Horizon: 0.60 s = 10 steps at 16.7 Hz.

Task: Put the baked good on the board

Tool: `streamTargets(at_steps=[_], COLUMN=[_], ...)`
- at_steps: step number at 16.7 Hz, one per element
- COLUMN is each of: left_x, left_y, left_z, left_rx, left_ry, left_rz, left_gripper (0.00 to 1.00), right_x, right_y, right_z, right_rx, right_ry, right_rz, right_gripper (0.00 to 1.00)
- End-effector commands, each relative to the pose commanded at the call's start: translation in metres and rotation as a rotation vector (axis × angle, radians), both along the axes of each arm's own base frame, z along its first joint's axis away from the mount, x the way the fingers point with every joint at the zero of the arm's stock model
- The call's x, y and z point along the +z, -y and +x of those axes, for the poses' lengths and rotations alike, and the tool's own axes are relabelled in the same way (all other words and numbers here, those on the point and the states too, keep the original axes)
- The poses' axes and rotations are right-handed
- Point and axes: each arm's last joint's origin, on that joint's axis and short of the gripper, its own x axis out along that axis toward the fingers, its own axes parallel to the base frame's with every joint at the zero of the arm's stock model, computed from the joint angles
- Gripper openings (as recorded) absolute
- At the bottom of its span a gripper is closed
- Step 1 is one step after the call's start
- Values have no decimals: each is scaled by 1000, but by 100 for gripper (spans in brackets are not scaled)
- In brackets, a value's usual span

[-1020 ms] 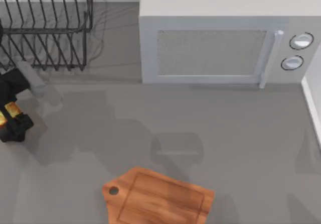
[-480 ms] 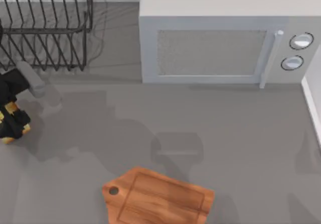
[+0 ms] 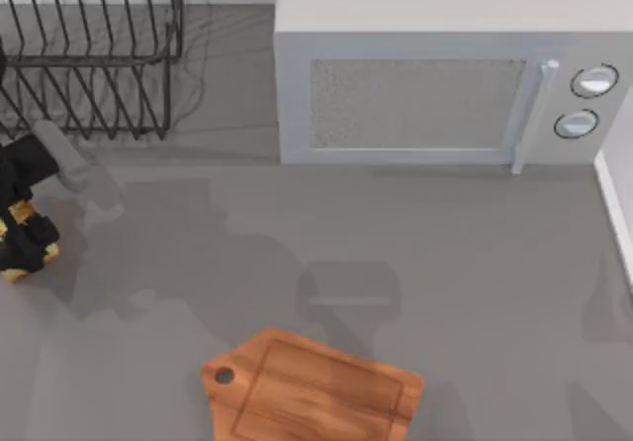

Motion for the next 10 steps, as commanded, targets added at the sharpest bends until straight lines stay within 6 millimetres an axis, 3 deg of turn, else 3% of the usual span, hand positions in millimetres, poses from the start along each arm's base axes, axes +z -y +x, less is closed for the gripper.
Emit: streamTargets(at_steps=[4,10], left_x=[29,94], left_y=[1,0], left_z=[5,0], left_rx=[-12,2], left_ry=[-2,-7], left_rz=[6,0], left_gripper=[0,0], right_x=[0,0], right_y=[0,0], right_z=[0,0], right_rx=[0,0], right_ry=[0,0], right_rz=[0,0], right_gripper=[100,100])
